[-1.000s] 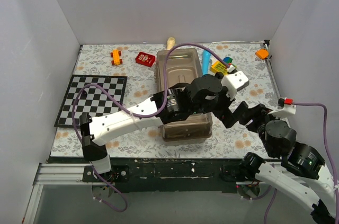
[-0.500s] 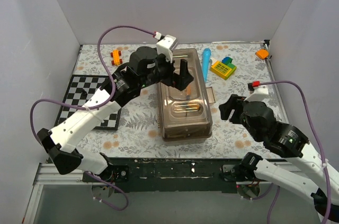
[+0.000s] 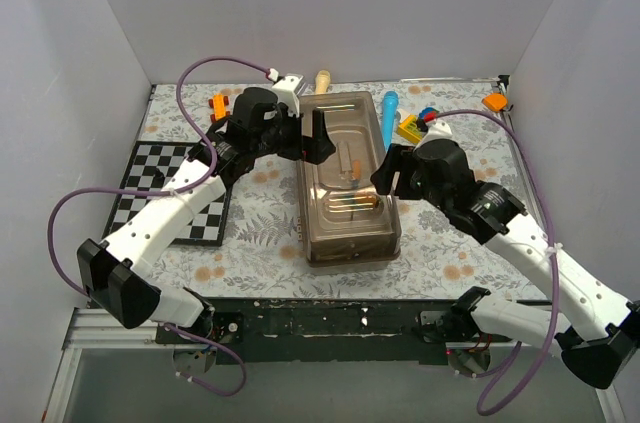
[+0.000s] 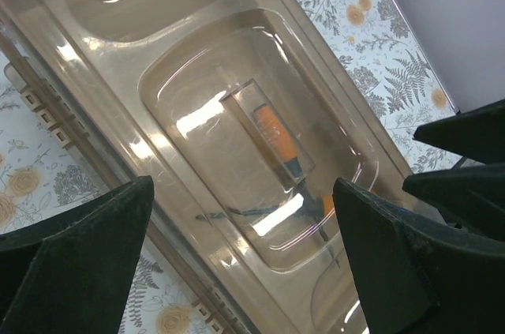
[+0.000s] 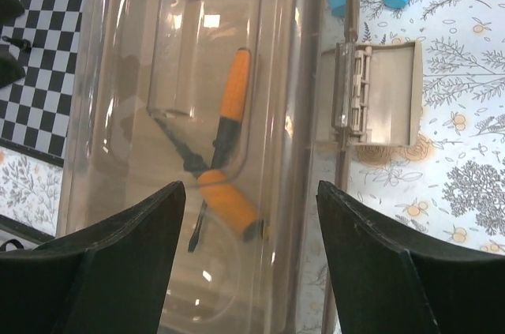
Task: Pack the tool kit
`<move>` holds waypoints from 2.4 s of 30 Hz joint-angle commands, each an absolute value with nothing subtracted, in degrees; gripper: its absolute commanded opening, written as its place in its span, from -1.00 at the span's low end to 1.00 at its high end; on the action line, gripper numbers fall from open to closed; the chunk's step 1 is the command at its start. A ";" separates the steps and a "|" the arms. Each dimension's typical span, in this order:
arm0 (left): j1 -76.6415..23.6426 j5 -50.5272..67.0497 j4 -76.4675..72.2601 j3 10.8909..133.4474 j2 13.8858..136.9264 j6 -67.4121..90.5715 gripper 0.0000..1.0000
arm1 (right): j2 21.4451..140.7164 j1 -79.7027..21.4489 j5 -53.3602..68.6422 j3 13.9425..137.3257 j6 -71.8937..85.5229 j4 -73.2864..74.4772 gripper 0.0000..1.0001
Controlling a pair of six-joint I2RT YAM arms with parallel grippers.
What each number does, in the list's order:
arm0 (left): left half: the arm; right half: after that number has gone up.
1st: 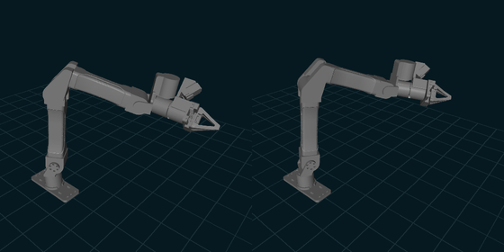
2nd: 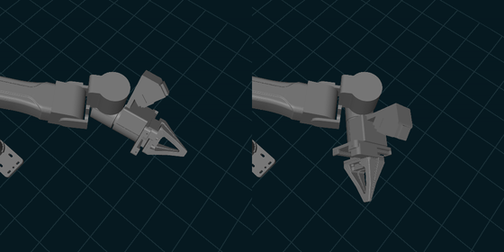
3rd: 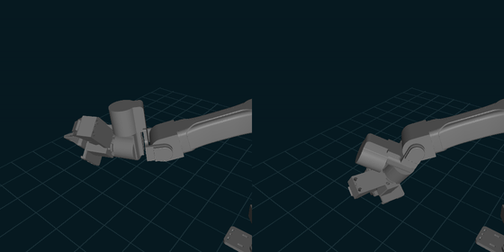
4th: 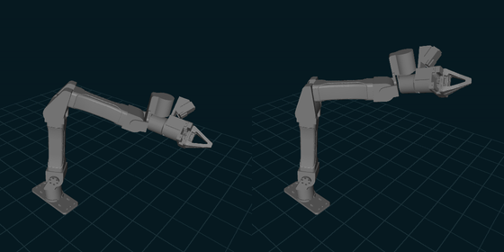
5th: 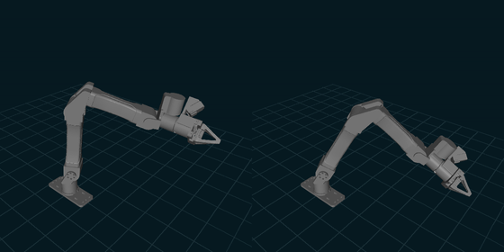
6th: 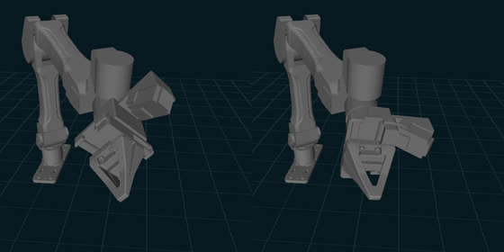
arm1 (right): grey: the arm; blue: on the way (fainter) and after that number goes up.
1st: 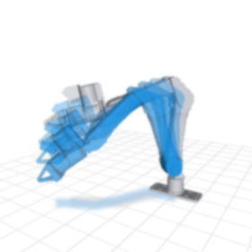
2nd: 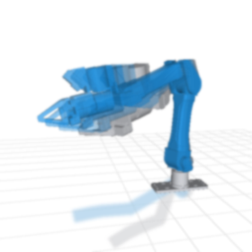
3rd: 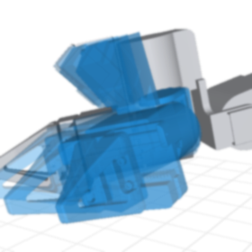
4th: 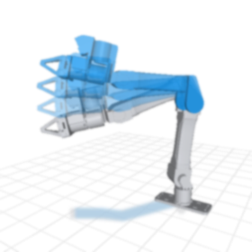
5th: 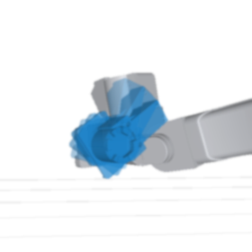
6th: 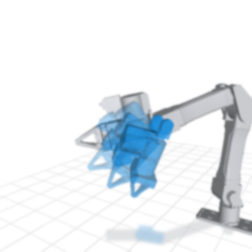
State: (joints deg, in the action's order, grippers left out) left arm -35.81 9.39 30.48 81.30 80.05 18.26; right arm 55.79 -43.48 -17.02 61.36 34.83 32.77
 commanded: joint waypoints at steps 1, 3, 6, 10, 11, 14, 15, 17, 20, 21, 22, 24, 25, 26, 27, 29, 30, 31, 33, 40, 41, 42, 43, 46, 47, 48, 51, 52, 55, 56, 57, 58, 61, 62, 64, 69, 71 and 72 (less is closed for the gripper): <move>-34.54 13.53 28.91 79.54 78.31 18.81 0.96 | 57.56 -40.35 -9.76 62.32 33.31 26.81 0.51; -34.28 14.15 28.83 79.19 78.05 18.63 0.96 | 58.70 -39.73 -8.01 61.61 33.92 26.28 0.48; -34.10 14.24 29.53 79.19 77.78 17.93 0.96 | 60.20 -39.64 -2.92 60.91 35.15 25.49 0.36; -34.01 13.54 31.02 79.28 77.08 16.26 0.96 | 61.43 -40.77 3.77 58.72 37.96 22.95 0.20; -34.01 13.19 31.37 79.28 76.73 15.82 0.96 | 61.61 -41.91 3.69 58.36 38.23 22.68 0.19; -34.01 11.96 32.87 79.72 75.33 14.42 0.96 | 62.84 -47.44 2.47 58.53 39.55 22.41 0.19; -34.01 11.43 33.31 79.89 74.89 13.89 0.96 | 63.36 -49.46 1.94 58.80 39.99 22.15 0.18; -34.01 9.85 34.45 80.59 74.18 12.84 0.96 | 64.59 -52.98 1.15 59.59 40.86 21.71 0.18; -34.01 8.09 35.77 81.30 73.04 11.17 0.96 | 66.53 -57.03 0.79 61.25 41.92 20.74 0.18; -34.01 7.48 36.29 81.56 72.86 10.73 0.96 | 67.23 -58.09 0.79 62.04 42.27 20.57 0.17; -34.01 6.77 36.65 81.82 72.69 10.20 0.96 | 67.76 -58.88 0.79 62.75 42.28 20.48 0.17; -34.01 5.72 37.18 82.26 72.42 8.88 0.96 | 67.85 -59.59 0.70 64.50 41.92 21.00 0.17; -34.01 5.10 37.44 82.27 72.42 8.27 0.96 | 67.59 -59.59 0.36 65.38 41.40 21.35 0.17; -34.01 4.58 37.62 82.53 72.51 7.74 0.96 | 66.89 -59.59 0.26 66.17 40.87 21.88 0.17; -33.93 4.14 37.79 82.70 72.60 7.21 0.96 | 66.19 -59.50 -2.52 67.14 40.00 23.02 0.20; -33.66 3.34 37.97 82.88 72.86 6.33 0.96 | 64.00 -58.89 -5.96 70.12 37.71 26.87 0.29; -33.31 3.17 37.97 82.88 73.04 5.98 0.96 | 62.94 -57.58 -6.50 70.75 37.27 28.46 0.31; -32.88 3.08 37.71 82.79 73.12 5.80 0.96 | 61.36 -54.96 -6.16 70.66 36.92 29.61 0.33; -31.30 3.95 36.92 82.44 73.74 5.71 0.96 | 57.94 -50.04 -5.54 68.57 36.65 29.80 0.38; -26.02 8.61 30.60 78.14 74.71 5.28 0.96 | 49.93 -28.77 4.90 55.66 37.44 29.62 0.43; -25.49 8.87 29.37 76.92 74.36 5.19 0.96 | 49.75 -26.04 6.57 53.37 37.70 28.75 0.42; -24.97 9.31 28.05 75.43 74.27 5.27 0.96 | 49.66 -24.10 8.07 50.74 38.14 27.35 0.42; -24.26 9.84 27.08 74.54 74.01 5.53 0.96 | 49.75 -22.17 9.22 48.54 38.58 25.94 0.41; -22.59 12.47 24.88 72.60 74.09 6.24 0.96 | 50.71 -18.11 13.70 40.45 41.30 19.62 0.37; -22.33 13.18 24.18 71.99 74.00 6.50 0.96 | 50.97 -17.76 15.54 37.91 42.35 15.60 0.36; -21.98 13.71 23.39 71.11 73.83 6.76 0.96 | 51.06 -17.67 17.56 35.97 43.76 12.77 0.35; -21.45 15.03 21.36 68.83 73.57 7.21 0.96 | 51.50 -17.67 20.91 31.48 46.92 5.91 0.30; -21.27 15.46 20.66 68.04 73.74 7.38 0.96 | 51.50 -17.75 21.35 30.51 48.06 4.32 0.29; -20.92 17.13 20.83 67.06 74.27 8.00 0.96 | 51.77 -17.75 22.85 27.78 50.18 -1.39 0.28; -20.92 17.57 20.83 66.80 74.44 8.17 0.96 | 51.94 -17.84 23.20 27.25 50.88 -2.62 0.27; -20.92 18.10 20.83 66.71 74.53 8.43 0.96 | 52.38 -17.93 23.38 26.81 51.41 -4.12 0.27; -20.92 18.54 20.83 66.45 74.62 8.61 0.96 | 52.90 -18.10 23.47 26.55 51.76 -5.00 0.26; -20.92 19.68 20.74 66.01 74.62 9.14 0.96 | 55.10 -19.51 23.12 27.07 52.38 -7.20 0.24; -20.92 19.95 20.74 65.92 74.62 9.23 0.96 | 56.24 -20.21 22.85 27.59 52.56 -7.64 0.23; -20.92 20.21 20.83 65.92 74.88 9.23 0.95 | 58.09 -21.18 22.59 28.12 52.91 -8.69 0.20; -20.92 19.69 21.18 66.01 75.32 9.05 0.85 | 60.29 -23.11 19.17 29.09 53.70 -6.50 0.13; -20.92 19.69 21.18 66.01 75.32 8.96 0.81 | 60.29 -23.47 18.55 28.48 54.31 -7.64 0.11; -20.92 19.77 21.18 66.01 75.32 8.96 0.80 | 60.73 -23.55 18.81 28.22 54.66 -8.69 0.08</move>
